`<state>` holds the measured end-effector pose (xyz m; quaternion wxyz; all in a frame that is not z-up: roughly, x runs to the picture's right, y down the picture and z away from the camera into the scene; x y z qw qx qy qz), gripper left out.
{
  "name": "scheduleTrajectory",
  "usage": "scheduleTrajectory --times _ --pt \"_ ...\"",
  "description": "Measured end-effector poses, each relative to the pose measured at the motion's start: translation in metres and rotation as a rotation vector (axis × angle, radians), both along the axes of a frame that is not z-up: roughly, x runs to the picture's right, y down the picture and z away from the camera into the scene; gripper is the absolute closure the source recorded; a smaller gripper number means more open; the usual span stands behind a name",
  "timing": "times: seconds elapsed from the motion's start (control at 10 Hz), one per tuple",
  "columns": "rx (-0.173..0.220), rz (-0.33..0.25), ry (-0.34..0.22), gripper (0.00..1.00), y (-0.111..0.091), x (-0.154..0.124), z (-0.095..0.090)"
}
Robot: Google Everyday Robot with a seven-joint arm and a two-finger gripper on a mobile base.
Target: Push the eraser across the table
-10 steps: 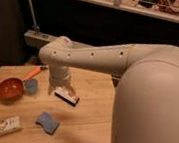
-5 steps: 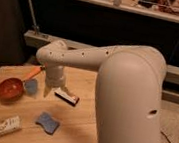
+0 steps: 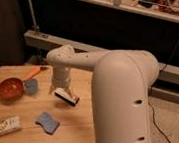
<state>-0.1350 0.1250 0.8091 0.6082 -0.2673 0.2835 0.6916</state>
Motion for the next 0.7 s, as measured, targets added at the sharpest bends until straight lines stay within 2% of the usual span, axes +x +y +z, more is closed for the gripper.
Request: scheduleTrajectory --times 0.4,0.6,0.7 --pt "-0.007 0.022 0.078 0.26 0.024 -0.01 0.0" --pt "-0.009 0.036 0.087 0.26 0.03 -0.016 -0.001" --pt "-0.012 0.068 0.075 0.26 0.033 -0.021 0.001"
